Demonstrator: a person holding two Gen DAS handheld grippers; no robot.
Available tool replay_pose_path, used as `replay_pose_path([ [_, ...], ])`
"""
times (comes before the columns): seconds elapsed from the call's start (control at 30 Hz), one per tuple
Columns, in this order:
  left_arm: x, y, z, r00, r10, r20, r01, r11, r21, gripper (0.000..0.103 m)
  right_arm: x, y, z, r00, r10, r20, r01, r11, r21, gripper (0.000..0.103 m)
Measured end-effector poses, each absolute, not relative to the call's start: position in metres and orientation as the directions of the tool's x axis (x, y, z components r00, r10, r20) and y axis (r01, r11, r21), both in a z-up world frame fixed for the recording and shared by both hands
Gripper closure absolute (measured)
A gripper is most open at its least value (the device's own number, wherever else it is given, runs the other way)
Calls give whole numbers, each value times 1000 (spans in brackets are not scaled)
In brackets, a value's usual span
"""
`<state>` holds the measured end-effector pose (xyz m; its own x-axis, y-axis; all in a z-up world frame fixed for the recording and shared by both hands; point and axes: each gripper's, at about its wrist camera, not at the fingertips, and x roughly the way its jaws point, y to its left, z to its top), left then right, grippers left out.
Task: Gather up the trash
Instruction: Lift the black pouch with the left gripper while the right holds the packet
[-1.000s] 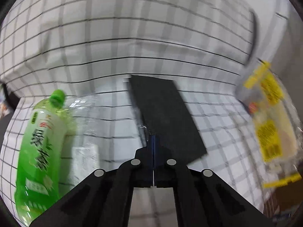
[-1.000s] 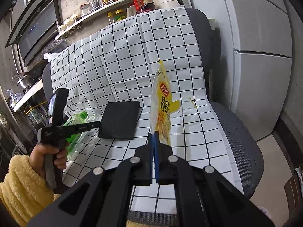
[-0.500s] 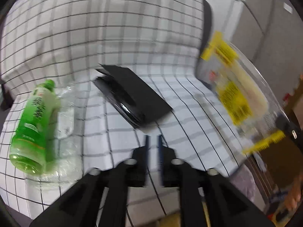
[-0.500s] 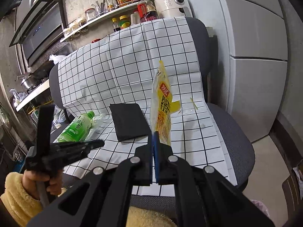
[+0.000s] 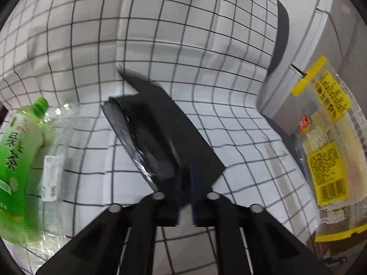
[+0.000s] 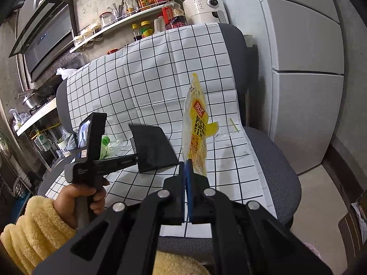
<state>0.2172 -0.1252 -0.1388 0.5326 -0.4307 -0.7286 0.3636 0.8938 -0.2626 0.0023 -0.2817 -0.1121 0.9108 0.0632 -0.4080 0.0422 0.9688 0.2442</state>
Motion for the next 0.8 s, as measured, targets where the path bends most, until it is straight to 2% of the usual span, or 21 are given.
replay_pose_path([
  [0.17, 182, -121, -123, 455, -538, -710, 484, 818, -310, 101, -1, -280, -112, 913, 63, -403, 42, 968, 247, 101],
  [0.3, 142, -108, -113, 312, -626, -715, 585, 719, -375, 101, -5, -270, -110, 913, 76, -400, 23, 971, 239, 101],
  [0.4, 121, -95, -114, 255, -615, -746, 609, 702, -370, 100, -7, -257, -107, 912, 90, -401, 1, 975, 221, 101],
  [0.5, 108, -75, -112, 358, -532, -768, 560, 780, -279, 87, -6, -242, -109, 905, 121, -407, -34, 976, 215, 101],
  [0.53, 105, -67, -112, 411, -489, -769, 525, 817, -239, 73, -5, -238, -110, 902, 131, -410, -44, 976, 215, 101],
  [0.57, 101, -59, -112, 458, -457, -762, 485, 847, -217, 52, -3, -232, -112, 896, 143, -419, -56, 975, 214, 101],
  [0.6, 99, -54, -111, 477, -455, -752, 464, 857, -224, 44, 0, -226, -115, 891, 147, -430, -62, 977, 206, 101],
  [0.7, 89, -35, -113, 498, -521, -694, 410, 846, -341, 42, 4, -213, -122, 879, 156, -451, -74, 978, 193, 101],
  [0.8, 89, -44, -116, 509, -528, -680, 398, 845, -358, 42, 5, -209, -125, 875, 162, -457, -78, 977, 198, 101],
])
